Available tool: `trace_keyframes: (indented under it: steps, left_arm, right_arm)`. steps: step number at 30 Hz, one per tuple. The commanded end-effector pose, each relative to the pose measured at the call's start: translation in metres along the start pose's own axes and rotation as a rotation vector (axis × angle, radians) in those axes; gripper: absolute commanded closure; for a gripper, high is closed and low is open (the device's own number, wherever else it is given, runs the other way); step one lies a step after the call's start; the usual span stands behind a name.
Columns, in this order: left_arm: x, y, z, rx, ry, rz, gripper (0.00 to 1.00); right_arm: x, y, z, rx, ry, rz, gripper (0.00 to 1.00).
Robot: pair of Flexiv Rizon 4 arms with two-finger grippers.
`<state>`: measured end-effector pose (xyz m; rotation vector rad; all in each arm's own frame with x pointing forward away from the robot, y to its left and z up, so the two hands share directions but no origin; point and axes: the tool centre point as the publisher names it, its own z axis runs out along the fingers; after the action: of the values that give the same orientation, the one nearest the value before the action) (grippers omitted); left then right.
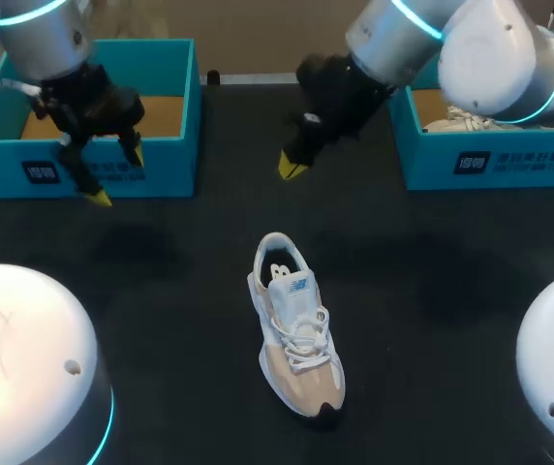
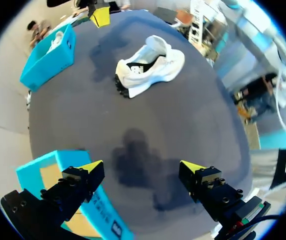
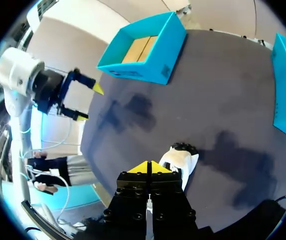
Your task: Take the shoe out of the shoebox, open the shoe tongue, remove and reinsert the insole, then place the shoe into the shoebox
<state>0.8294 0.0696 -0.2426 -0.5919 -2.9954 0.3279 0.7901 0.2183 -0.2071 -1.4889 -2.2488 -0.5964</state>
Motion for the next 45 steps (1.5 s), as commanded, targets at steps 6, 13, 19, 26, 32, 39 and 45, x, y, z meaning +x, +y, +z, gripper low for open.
trace_keyframes:
  steps: [6, 13, 19, 26, 32, 39, 45]
  left_arm:
    - [-0.008, 0.037, -0.024, 0.047, 0.033, 0.103, 0.0]
    - [-0.008, 0.037, -0.024, 0.047, 0.033, 0.103, 0.0]
    - [-0.007, 0.038, -0.025, 0.061, 0.025, 0.132, 0.0]
    - [0.0, 0.05, -0.025, 0.03, 0.005, 0.179, 0.0]
    - [-0.002, 0.054, -0.026, 0.023, 0.003, 0.165, 0.0]
    - [0.002, 0.049, -0.023, 0.043, -0.018, 0.231, 0.0]
    - [0.002, 0.052, -0.025, 0.1, -0.008, 0.288, 0.0]
  right_arm:
    - [0.034, -0.014, 0.034, 0.054, -0.366, 0.067, 1.0]
    - [0.034, -0.014, 0.034, 0.054, -0.366, 0.067, 1.0]
    - [0.033, -0.009, 0.042, 0.089, -0.446, 0.092, 1.0]
    - [0.017, -0.029, 0.07, 0.094, -0.57, 0.043, 1.0]
    - [0.008, -0.04, 0.073, 0.066, -0.551, 0.083, 1.0]
    - [0.008, -0.04, 0.073, 0.066, -0.551, 0.083, 1.0]
    - [-0.011, -0.052, 0.091, 0.07, -0.562, 0.025, 1.0]
